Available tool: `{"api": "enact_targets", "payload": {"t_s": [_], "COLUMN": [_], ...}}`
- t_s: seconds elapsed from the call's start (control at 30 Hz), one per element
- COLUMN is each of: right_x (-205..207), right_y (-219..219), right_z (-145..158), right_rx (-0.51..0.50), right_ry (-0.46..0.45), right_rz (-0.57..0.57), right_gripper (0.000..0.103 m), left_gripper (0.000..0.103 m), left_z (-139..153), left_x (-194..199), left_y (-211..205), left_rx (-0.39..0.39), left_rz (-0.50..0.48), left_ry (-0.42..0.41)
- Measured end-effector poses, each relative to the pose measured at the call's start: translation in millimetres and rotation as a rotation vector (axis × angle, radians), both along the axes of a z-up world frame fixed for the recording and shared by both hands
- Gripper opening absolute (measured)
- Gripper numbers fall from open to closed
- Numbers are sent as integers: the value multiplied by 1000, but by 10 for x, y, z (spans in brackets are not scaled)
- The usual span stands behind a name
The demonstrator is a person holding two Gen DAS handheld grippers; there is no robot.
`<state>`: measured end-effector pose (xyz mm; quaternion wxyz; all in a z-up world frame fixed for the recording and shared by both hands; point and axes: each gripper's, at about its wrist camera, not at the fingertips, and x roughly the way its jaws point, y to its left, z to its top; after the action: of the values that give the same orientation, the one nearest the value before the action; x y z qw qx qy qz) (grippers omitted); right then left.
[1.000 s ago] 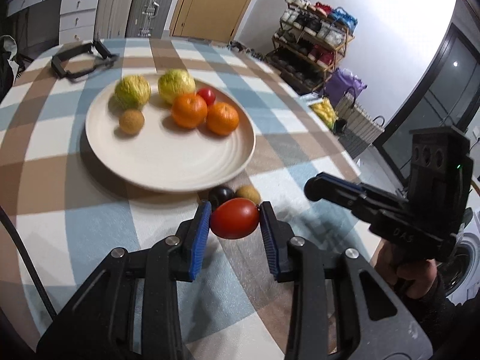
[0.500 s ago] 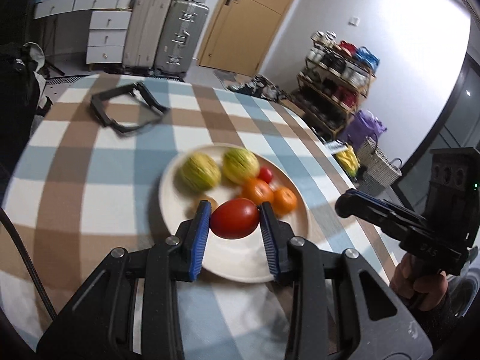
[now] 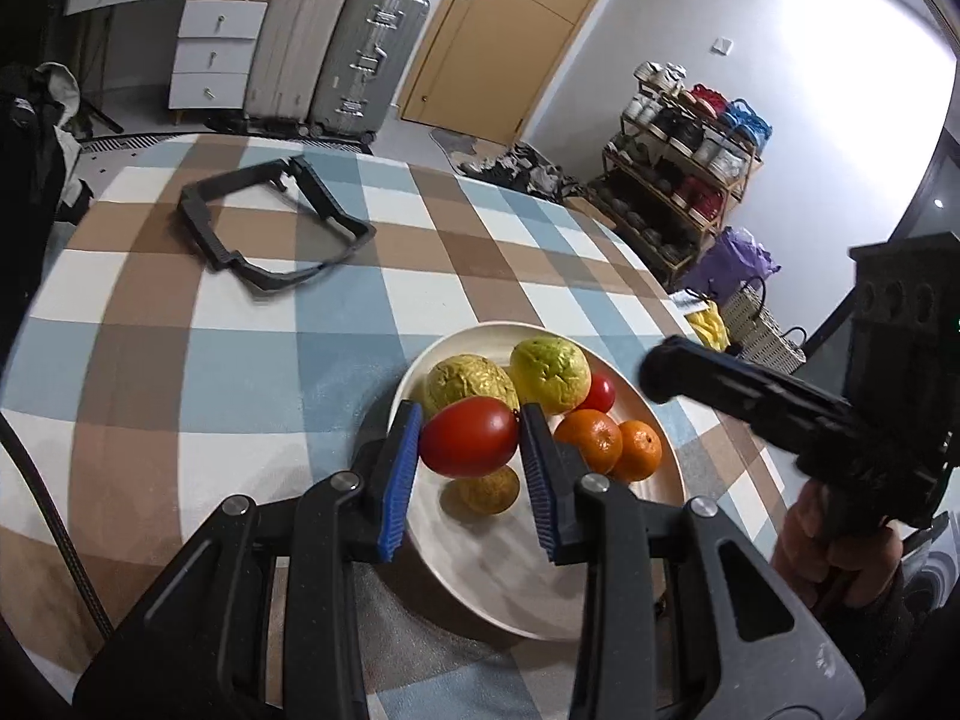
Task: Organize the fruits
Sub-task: 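Carry the plum and tomato over the plate with both tools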
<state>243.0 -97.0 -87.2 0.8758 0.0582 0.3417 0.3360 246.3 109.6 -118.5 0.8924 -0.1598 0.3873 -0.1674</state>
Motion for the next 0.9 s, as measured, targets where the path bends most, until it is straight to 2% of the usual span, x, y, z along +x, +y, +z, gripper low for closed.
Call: {"api": "enact_targets", "payload": {"t_s": [0.37,0.9], "right_x": [170,220], "right_y": [264,387], "right_z": [-379,-538], "right_rx": [-73,-108], "right_ry": [74,108], "right_rz": [31,39], "right_gripper": [23,23], "left_gripper": [30,31], "left_z": [-224,-315], "left_x": [133,220], "left_y": [-83,-63], "left_rx": [7,0], "left_rz": [-35,1], "left_ry": [32,59]}}
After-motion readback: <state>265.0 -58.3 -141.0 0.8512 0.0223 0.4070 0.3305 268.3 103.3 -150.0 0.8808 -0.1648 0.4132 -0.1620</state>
